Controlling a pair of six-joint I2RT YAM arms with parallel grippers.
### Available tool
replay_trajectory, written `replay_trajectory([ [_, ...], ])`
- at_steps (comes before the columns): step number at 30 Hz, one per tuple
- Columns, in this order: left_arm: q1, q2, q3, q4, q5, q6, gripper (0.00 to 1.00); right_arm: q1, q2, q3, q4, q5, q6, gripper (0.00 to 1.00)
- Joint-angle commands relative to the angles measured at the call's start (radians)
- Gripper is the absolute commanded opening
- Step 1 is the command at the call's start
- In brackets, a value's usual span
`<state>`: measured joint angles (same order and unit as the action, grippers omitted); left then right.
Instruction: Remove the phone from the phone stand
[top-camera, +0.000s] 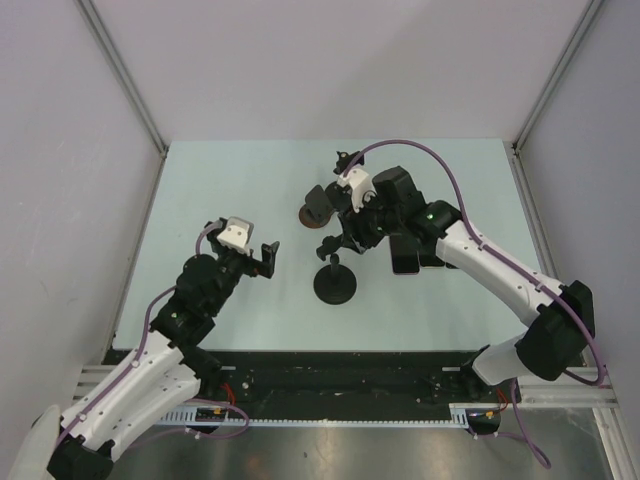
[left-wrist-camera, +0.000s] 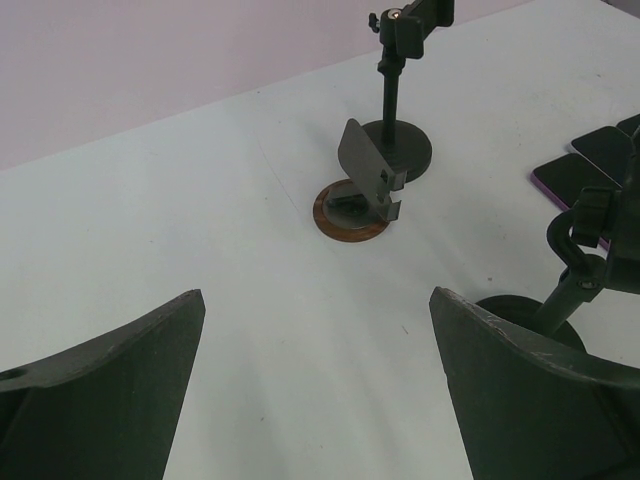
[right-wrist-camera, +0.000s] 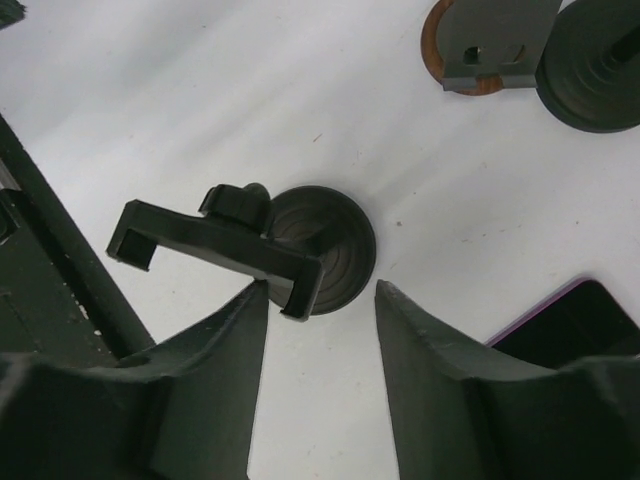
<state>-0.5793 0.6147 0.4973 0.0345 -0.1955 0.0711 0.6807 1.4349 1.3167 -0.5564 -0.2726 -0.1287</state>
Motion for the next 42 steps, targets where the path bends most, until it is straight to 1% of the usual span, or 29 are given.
replay_trajectory([
  [1,0.009,-0.023,-0.002,0.022,0.018,0.024,1.00,0.016,0.018,0.004,0.069,0.015,0.014,0.46],
  [2,0.009,-0.026,0.000,0.022,0.016,0.022,1.00,0.020,0.022,0.004,0.081,0.015,0.018,0.41],
  [3,0.009,-0.030,0.001,0.022,0.013,0.021,1.00,0.029,0.022,0.004,0.087,0.013,0.018,0.27],
  [4,0.009,-0.036,0.001,0.022,0.011,0.021,1.00,0.031,0.024,0.006,0.093,0.013,0.021,0.21],
  [5,0.007,-0.041,0.001,0.022,0.010,0.019,1.00,0.036,0.027,0.007,0.107,0.013,0.024,0.08],
  [6,0.009,-0.044,0.001,0.022,0.008,0.015,1.00,0.037,0.030,0.010,0.115,0.009,0.034,0.03],
  [7,0.009,-0.052,0.003,0.022,0.002,0.012,1.00,0.043,0.033,0.013,0.124,0.009,0.037,0.00],
  [11,0.009,-0.090,0.004,0.021,-0.018,-0.008,1.00,0.069,0.064,0.058,0.197,0.022,0.041,0.00],
  [14,0.009,-0.116,0.021,0.010,-0.027,-0.027,1.00,0.076,0.120,0.111,0.222,0.049,0.047,0.00],
  [15,0.009,-0.122,0.038,-0.004,-0.033,-0.030,1.00,0.076,0.165,0.160,0.219,0.071,0.044,0.00],
  [17,0.009,-0.133,0.058,-0.022,-0.048,-0.033,1.00,0.077,0.208,0.206,0.216,0.076,0.026,0.00],
  [18,0.009,-0.142,0.075,-0.027,-0.053,-0.031,1.00,0.077,0.228,0.257,0.216,0.081,0.024,0.00],
  [20,0.009,-0.156,0.087,-0.070,-0.062,-0.031,1.00,0.077,0.300,0.315,0.213,0.082,0.020,0.00],
  [21,0.009,-0.173,0.096,-0.076,-0.064,-0.031,1.00,0.077,0.323,0.372,0.210,0.084,0.020,0.00],
  [22,0.009,-0.181,0.101,-0.080,-0.065,-0.033,1.00,0.077,0.373,0.404,0.202,0.087,0.014,0.00],
  [28,0.009,-0.220,0.113,-0.117,-0.091,-0.037,1.00,0.062,0.519,0.579,0.196,0.115,-0.012,0.00],
  [29,0.009,-0.224,0.115,-0.126,-0.093,-0.037,1.00,0.057,0.551,0.596,0.196,0.115,-0.012,0.00],
  [35,0.009,-0.224,0.126,-0.142,-0.107,-0.036,1.00,0.030,0.617,0.685,0.197,0.102,-0.028,0.00],
  [42,0.009,-0.210,0.141,-0.143,-0.104,-0.036,1.00,0.013,0.659,0.697,0.202,0.044,-0.028,0.00],
])
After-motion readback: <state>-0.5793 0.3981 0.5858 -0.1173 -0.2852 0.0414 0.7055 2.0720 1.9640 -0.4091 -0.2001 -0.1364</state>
